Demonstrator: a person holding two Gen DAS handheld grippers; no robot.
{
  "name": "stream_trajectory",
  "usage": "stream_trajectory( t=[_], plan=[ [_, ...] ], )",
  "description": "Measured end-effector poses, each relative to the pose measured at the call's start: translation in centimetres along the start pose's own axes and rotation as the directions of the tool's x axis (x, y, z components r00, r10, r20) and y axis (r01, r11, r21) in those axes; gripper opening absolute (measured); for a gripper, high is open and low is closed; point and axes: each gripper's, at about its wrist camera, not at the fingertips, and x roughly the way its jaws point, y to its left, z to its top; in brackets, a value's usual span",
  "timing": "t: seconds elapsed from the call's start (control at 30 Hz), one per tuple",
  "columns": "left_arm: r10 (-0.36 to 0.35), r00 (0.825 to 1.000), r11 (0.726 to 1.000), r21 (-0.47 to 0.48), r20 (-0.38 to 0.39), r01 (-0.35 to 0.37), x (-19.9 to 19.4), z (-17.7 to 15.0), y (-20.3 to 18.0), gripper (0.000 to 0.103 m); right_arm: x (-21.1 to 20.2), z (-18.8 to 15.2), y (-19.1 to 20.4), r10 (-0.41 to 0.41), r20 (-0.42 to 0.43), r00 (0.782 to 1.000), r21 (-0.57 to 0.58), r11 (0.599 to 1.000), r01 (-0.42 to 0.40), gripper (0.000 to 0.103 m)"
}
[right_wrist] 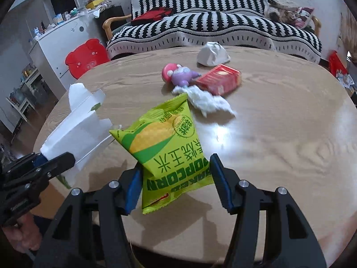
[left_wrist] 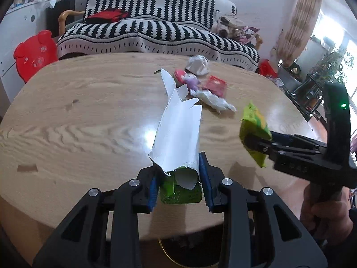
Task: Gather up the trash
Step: 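Carry the wrapper and popcorn bag over the bin and open both grippers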
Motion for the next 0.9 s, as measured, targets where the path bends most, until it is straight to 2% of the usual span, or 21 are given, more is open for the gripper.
stream_trajectory(
  t=[0.17,0.5,0.63,0.9],
  plan=[
    [-0.014,1.000,1.000,0.020,-0.025,0.014,-1.3,-3.6,-1.4,0.032,-3.3,-3.6,-0.5,0.026,0.023,0.999,0.045,0.999,-0.027,0.057],
    [-0.058,0.997,0.997,0.048,-0.053,0.061,-4.9,-11.2,-3.5,0.032,-7.7,-13.3,-0.1,0.075,-0.004,0.997,0.120,0.990,-0.074,0.057],
    [-0.063,0.991,0.996,0.052,-0.114,0.069,-4.0,-13.7,-3.8,0.032,-6.9,-15.4,-0.2,0.102,-0.058,0.993,0.165,0.982,-0.091,0.057],
    [-0.045,0.981,0.996,0.070,-0.190,0.059,-1.3,-14.3,-4.5,0.032,-3.9,-16.3,-0.5,0.120,-0.162,0.979,0.213,0.973,-0.085,0.057]
  ],
)
